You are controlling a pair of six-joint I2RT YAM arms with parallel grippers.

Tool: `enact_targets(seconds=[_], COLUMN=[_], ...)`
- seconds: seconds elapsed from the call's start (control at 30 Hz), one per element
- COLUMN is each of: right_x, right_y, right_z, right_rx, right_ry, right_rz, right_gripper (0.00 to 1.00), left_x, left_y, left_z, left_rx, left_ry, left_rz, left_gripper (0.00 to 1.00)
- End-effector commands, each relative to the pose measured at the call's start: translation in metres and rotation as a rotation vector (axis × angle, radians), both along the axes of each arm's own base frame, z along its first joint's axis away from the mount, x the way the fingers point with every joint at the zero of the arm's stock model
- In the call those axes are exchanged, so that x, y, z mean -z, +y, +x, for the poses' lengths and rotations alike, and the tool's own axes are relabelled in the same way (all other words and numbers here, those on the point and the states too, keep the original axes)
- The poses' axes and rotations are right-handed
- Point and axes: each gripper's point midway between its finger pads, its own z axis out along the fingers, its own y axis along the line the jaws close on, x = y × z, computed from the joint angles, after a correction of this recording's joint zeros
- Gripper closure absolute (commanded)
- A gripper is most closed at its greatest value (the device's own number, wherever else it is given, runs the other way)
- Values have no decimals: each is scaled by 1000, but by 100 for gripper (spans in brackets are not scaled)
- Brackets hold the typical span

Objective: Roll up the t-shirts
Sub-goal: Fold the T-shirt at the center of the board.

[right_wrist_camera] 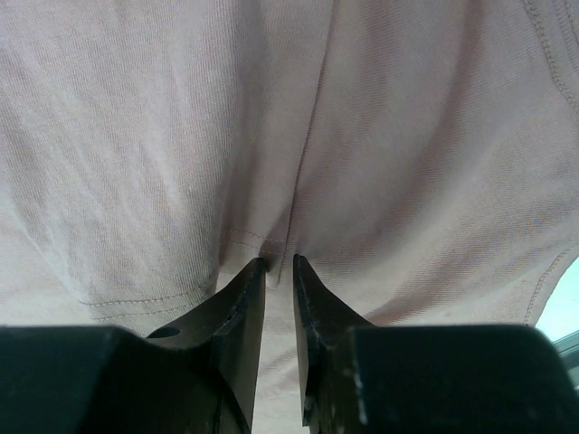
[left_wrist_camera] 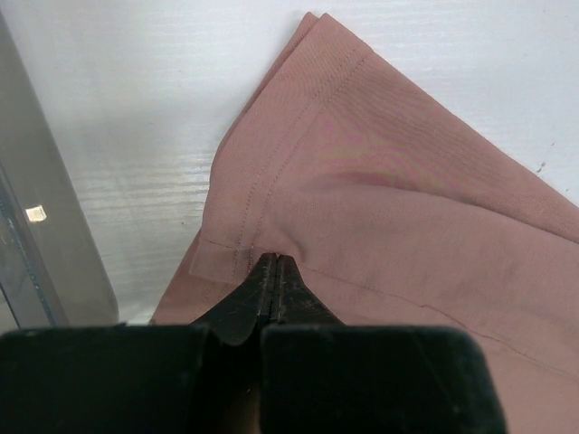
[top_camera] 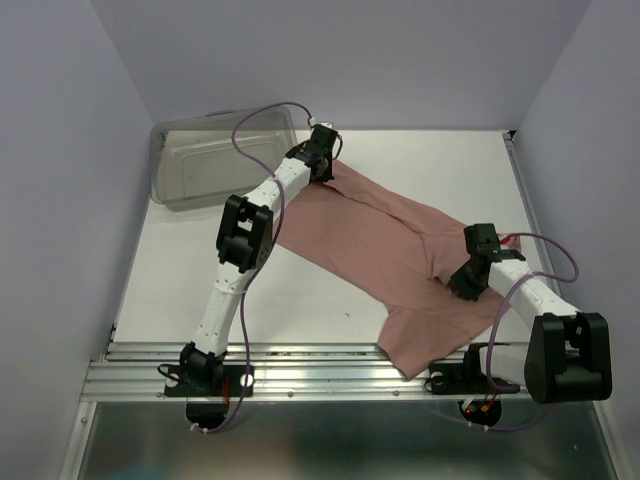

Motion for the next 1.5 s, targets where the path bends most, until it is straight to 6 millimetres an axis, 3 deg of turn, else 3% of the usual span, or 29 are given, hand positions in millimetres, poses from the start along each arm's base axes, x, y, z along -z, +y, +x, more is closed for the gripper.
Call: enact_targets(seconds=[0.0, 0.43, 0.7, 0.9, 1.13, 1.47], right_x=[-4, 3, -10, -19, -10, -13], right_y=[-5, -5, -7, -10, -7, -5], right_z=[10, 14, 15, 9, 5, 12], right_rx=[7, -1, 7, 2, -7, -17], right_ry=[-39, -26, -52, -53, -38, -52], right_rz=[-29, -29, -38, -58, -40, -32], right_gripper=[76, 79, 96, 94, 87, 99], left_x=[-52, -51, -49, -49, -50, -51], left_y=[-5, -8, -7, -5, -5, -5], left_z=[4, 3, 3, 3, 3, 3], left_rx=[9, 18, 21, 18, 20, 21], left_ry=[-86, -85, -83, -86, -86, -88], left_rz=[-31, -32, -21, -10, -9, -7], left_gripper=[100, 100, 100, 100, 100, 100])
